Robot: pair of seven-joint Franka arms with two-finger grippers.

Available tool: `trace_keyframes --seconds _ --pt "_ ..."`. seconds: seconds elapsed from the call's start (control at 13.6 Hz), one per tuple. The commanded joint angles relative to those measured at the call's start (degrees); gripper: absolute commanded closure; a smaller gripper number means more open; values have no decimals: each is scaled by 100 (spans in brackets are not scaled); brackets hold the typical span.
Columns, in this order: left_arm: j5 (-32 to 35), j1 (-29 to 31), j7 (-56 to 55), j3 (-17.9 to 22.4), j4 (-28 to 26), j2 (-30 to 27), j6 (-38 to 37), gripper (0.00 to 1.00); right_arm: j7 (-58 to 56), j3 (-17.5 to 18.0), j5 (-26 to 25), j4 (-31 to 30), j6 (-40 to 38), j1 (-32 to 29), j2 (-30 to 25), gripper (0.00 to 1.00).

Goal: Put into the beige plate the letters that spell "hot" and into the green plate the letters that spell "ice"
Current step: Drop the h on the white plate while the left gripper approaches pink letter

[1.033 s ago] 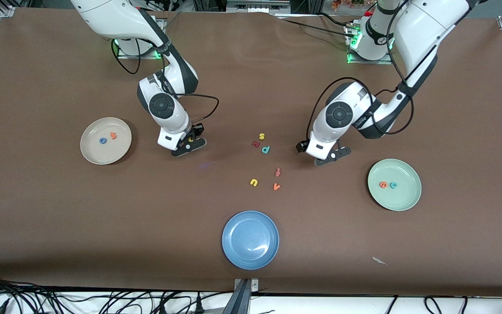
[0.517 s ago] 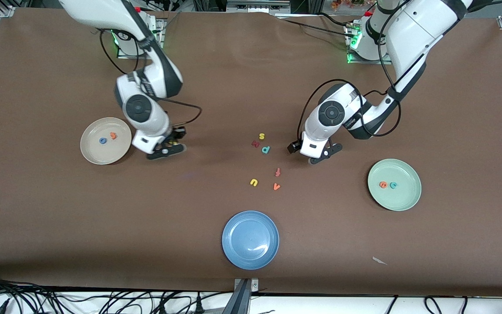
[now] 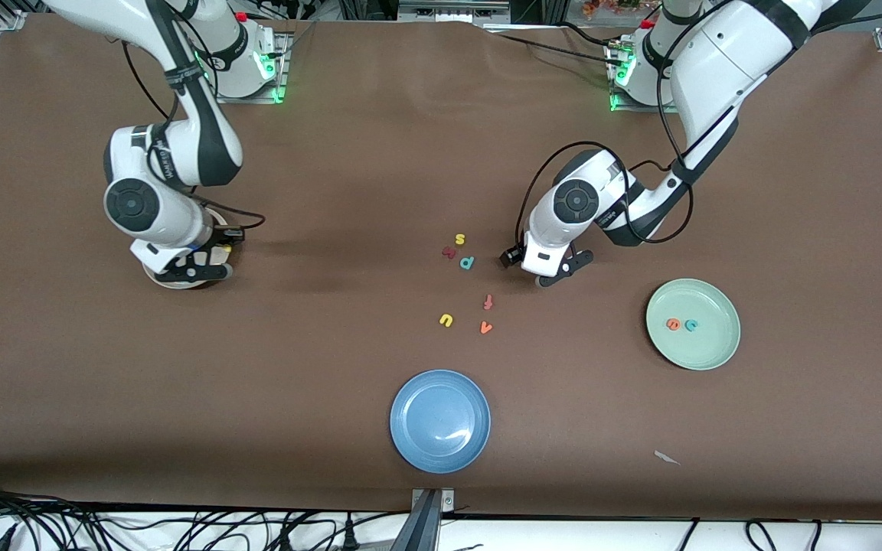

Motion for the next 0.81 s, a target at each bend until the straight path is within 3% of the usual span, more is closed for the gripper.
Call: trace_keyframes --seconds 0.0,0.22,0.52,0.59,0.66,0.74 --pt "60 -111 -104 52 31 46 58 25 -168 -126 -45 -68 24 0 193 91" --pt "60 -111 -104 61 31 63 58 40 -527 -302 -36 -95 155 -43 430 91" --pt "182 -94 -78 104 48 54 58 44 -546 -320 -19 -112 279 -105 588 89" --pt "323 -67 -87 105 48 54 49 44 -546 -320 -10 -112 279 -105 597 84" --pt "359 -41 -87 105 48 46 32 43 -546 -320 -10 -112 279 -105 598 68" --pt "359 -23 -87 105 48 37 14 43 -546 -320 -1 -95 279 -105 589 42"
